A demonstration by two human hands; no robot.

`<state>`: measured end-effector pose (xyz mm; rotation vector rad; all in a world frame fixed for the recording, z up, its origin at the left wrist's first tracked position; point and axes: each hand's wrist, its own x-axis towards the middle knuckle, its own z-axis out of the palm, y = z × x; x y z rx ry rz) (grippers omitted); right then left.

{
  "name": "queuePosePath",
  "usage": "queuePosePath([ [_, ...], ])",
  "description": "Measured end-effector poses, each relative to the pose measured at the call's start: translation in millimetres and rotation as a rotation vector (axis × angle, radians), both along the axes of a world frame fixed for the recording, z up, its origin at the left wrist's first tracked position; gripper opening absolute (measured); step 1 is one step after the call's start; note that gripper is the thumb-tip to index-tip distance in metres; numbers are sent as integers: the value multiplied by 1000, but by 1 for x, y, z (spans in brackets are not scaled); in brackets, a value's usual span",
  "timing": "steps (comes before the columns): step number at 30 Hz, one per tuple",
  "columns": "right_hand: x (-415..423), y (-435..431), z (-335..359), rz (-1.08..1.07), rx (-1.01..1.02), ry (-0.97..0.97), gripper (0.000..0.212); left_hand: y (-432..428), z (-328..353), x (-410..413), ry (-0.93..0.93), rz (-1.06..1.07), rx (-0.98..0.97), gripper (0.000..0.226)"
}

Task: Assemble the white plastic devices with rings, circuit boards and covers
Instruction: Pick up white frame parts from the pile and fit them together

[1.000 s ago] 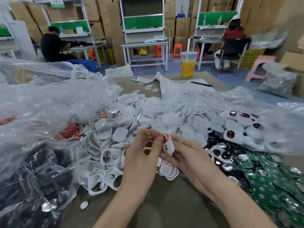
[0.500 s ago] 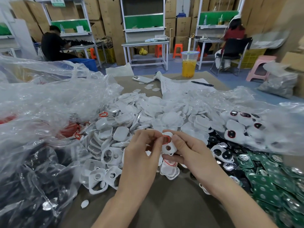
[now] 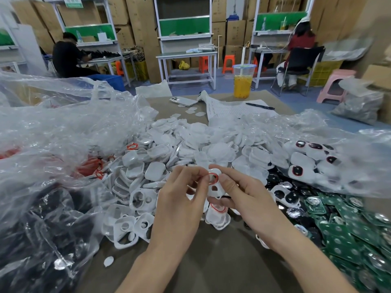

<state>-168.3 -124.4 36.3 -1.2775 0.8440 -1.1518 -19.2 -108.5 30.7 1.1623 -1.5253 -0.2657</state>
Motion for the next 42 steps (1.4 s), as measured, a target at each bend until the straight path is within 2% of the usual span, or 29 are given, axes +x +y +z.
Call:
queuePosePath([
  [5, -2, -1, -1, -10, -12, 6, 27, -2, -2, 2, -35, 12, 13, 22],
  [9, -3, -1, -1, -14, -11, 4, 25, -2, -2, 2, -43, 10, 15, 16],
  [18, -2, 0, 0, -103, -50, 41, 27, -1, -2, 1, -27, 4, 45, 21],
  [26, -1, -1, -4, -123, -146, 220, 29, -2, -2, 0, -1, 24, 44, 23],
  [36, -2, -2, -2, -79, -145, 125, 26, -3, -3, 2, -7, 34, 25, 16],
  [42, -3, -2, -2, -109, -148, 158, 30, -2, -3, 2, 20, 21, 38, 4],
])
